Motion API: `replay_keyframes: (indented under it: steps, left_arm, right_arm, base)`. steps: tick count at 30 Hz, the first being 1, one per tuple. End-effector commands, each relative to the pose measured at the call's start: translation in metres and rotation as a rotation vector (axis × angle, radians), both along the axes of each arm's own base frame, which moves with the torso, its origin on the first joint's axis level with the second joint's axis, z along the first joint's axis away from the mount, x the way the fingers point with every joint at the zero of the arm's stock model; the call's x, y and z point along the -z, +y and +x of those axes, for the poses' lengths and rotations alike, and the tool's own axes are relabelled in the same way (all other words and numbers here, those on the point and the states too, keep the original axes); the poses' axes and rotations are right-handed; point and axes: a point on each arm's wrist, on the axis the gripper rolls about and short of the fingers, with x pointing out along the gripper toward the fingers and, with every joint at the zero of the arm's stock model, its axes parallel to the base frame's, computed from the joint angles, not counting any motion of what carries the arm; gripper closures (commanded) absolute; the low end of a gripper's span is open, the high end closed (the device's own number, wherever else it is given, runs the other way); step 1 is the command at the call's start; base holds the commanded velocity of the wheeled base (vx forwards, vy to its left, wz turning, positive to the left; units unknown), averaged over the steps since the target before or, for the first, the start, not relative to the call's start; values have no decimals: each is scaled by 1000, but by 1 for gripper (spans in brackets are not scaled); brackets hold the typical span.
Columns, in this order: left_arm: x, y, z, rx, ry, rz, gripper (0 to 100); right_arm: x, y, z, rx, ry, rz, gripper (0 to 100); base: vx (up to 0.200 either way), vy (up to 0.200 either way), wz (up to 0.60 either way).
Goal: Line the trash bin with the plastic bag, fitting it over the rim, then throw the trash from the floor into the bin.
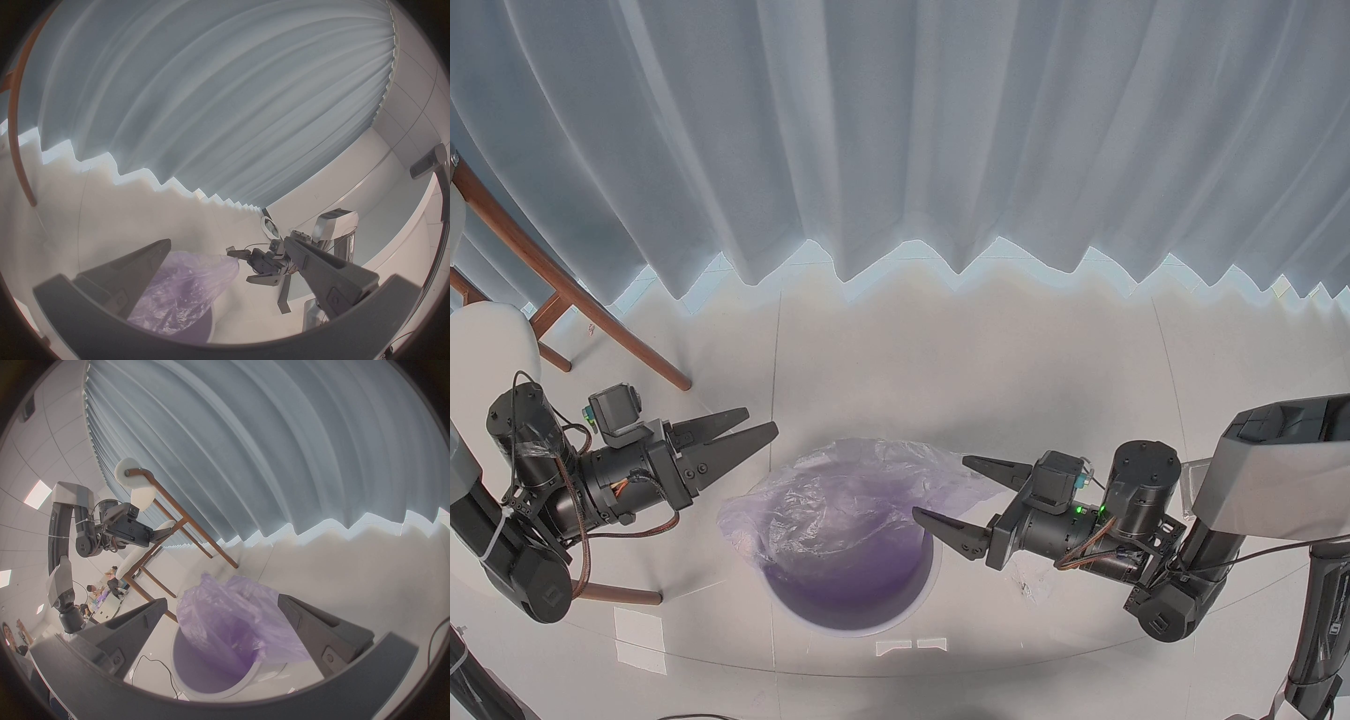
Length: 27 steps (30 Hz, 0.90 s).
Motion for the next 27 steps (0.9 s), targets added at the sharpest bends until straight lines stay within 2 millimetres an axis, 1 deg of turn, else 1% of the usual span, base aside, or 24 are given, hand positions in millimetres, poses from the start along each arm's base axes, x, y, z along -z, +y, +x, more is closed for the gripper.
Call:
replay_keyframes:
  steps: [1, 4, 5, 7, 10, 13, 16, 20, 23, 25, 26, 27]
  left_arm:
    - [4, -3, -2, 13, 16, 4, 0]
    - [6, -6, -3, 24, 19, 12, 0]
    - [8, -6, -3, 24, 11, 22, 0]
    - [8, -6, -3, 23, -2, 34, 0]
    - [13, -6, -1, 20, -14, 59, 0]
    - [18, -8, 3, 21, 7, 57, 0]
    - [19, -11, 6, 32, 46, 32, 0]
    - [19, -17, 1, 63, 107, -5, 0]
    - [26, -16, -1, 65, 82, 39, 0]
    - [35, -15, 1, 88, 35, 101, 0]
    - [37, -15, 1, 93, 35, 106, 0]
    - [56, -16, 1, 149, 20, 172, 0]
  right_arm:
    - [10, 9, 1, -19, 5, -5, 0]
    - [15, 11, 4, -20, 5, -10, 0]
    - [16, 11, 4, -20, 4, -14, 100]
    - [17, 11, 3, -22, 6, -18, 100]
    - [12, 14, -13, -54, 14, -23, 100]
    - [7, 15, -34, -94, 32, -38, 100]
    - [15, 15, -56, -129, 85, -81, 100]
    - [29, 10, -83, -171, 164, -158, 100]
    - [33, 9, -92, -189, 186, -180, 100]
    - [34, 9, -94, -194, 191, -183, 100]
    - [34, 9, -94, -194, 192, -184, 100]
    - [34, 11, -94, -197, 190, -183, 100]
  base:
    - [0, 0, 0]
    - [0, 0, 0]
    - [0, 0, 0]
    - [0, 0, 0]
    - [0, 0, 0]
    - [0, 0, 0]
    - [0, 0, 0]
    - [0, 0, 0]
    - [0, 0, 0]
    - [0, 0, 0]
    - [0, 0, 0]
    - [0, 0, 0]
